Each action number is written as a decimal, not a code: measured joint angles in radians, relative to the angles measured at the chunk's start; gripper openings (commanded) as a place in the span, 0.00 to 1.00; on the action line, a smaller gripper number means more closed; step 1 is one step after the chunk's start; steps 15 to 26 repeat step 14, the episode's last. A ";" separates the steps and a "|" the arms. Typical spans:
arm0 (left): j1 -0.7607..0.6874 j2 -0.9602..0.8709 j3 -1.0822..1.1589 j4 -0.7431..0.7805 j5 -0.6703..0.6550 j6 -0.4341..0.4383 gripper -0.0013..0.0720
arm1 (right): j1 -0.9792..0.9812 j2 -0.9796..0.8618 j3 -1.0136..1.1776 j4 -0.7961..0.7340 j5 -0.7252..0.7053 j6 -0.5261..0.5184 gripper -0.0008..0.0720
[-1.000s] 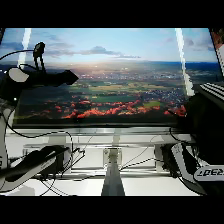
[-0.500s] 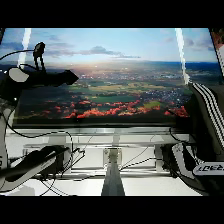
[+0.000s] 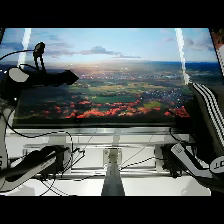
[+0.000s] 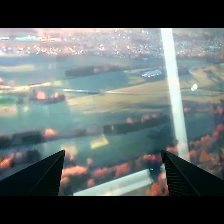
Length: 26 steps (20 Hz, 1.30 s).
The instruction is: Fold the clothes and pants, and hang the long-sleeved shirts on hangers.
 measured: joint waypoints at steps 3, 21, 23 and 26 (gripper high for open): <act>0.000 0.000 0.000 0.000 0.000 0.000 0.97 | 0.282 -0.014 0.000 -0.058 -0.053 -0.101 0.04; 0.000 0.000 0.000 0.000 0.000 0.000 0.97 | 0.972 -0.103 -0.035 -0.536 -0.038 -0.473 0.04; 0.000 0.000 0.000 0.000 0.000 0.000 0.97 | 0.972 -0.103 -0.035 -0.536 -0.038 -0.473 0.04; 0.000 0.000 0.000 0.000 0.000 0.000 0.97 | 0.972 -0.103 -0.035 -0.536 -0.038 -0.473 0.04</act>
